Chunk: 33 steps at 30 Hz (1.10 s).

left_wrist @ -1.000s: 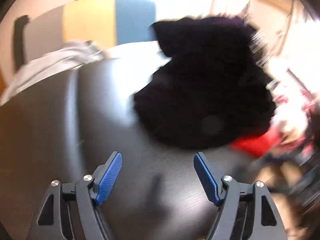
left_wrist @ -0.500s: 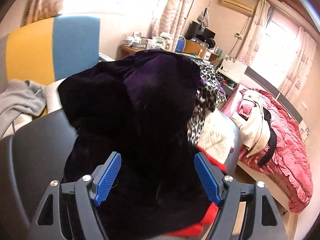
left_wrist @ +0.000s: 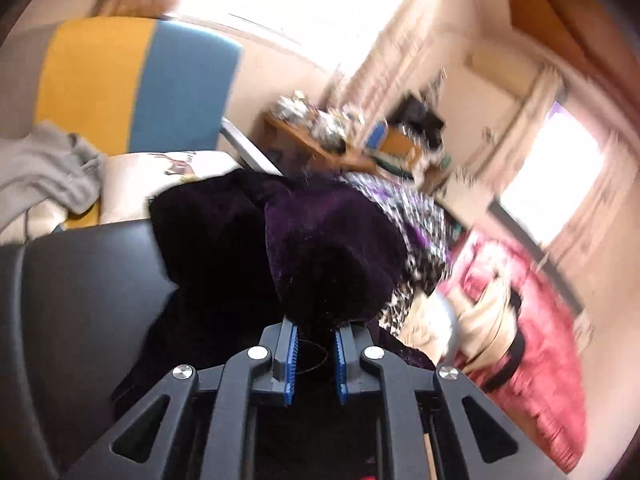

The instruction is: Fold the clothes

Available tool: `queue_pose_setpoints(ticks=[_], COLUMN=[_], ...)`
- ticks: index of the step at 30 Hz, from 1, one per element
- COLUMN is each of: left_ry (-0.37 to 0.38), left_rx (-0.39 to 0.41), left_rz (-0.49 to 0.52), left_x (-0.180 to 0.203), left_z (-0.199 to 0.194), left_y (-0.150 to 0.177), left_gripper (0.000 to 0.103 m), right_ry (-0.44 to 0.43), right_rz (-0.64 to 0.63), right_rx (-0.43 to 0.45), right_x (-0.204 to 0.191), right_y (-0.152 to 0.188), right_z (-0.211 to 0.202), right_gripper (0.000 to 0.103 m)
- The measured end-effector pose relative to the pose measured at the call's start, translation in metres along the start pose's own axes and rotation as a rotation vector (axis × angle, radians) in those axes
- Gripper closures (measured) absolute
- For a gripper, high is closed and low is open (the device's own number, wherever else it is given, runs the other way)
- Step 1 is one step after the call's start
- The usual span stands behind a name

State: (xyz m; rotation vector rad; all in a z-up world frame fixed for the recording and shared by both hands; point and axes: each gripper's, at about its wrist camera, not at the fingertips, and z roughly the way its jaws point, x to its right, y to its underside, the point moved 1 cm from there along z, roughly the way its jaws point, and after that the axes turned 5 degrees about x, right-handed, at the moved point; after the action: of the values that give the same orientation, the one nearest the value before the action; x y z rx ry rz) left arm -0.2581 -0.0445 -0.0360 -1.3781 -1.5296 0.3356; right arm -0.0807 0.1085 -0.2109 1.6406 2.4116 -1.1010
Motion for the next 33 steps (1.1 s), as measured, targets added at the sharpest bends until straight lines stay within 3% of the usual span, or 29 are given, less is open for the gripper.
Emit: queue_pose_setpoints(ticks=[4, 9, 16, 20, 25, 29, 33], left_ry=[-0.059, -0.278, -0.544, -0.646, -0.733, -0.813, -0.696], left_rx=[0.070, 0.098, 0.079, 0.057, 0.091, 0.132, 0.073], left_rz=[-0.122, -0.225, -0.400, -0.415, -0.408, -0.419, -0.395], left_x=[-0.075, -0.168, -0.271, -0.279, -0.271, -0.273, -0.258], left_z=[-0.071, -0.146, -0.218, -0.242, -0.276, -0.312, -0.303], left_y=[0.011, 0.056, 0.136, 0.168, 0.189, 0.208, 0.225], left_gripper=[0.089, 0.089, 0.087, 0.084, 0.082, 0.082, 0.081], right_ry=[0.040, 0.116, 0.168, 0.195, 0.166, 0.075, 0.018], right_rz=[-0.030, -0.084, -0.123, -0.156, -0.145, -0.155, -0.224], right_rx=[-0.008, -0.029, -0.054, -0.081, -0.103, -0.041, -0.002], right_x=[-0.006, -0.019, -0.024, -0.029, -0.033, -0.053, -0.087], right_y=[0.002, 0.002, 0.004, 0.004, -0.001, -0.014, -0.034], right_z=[0.002, 0.010, 0.016, 0.021, 0.018, -0.002, -0.005], right_gripper=[0.000, 0.000, 0.000, 0.000, 0.000, 0.000, 0.000])
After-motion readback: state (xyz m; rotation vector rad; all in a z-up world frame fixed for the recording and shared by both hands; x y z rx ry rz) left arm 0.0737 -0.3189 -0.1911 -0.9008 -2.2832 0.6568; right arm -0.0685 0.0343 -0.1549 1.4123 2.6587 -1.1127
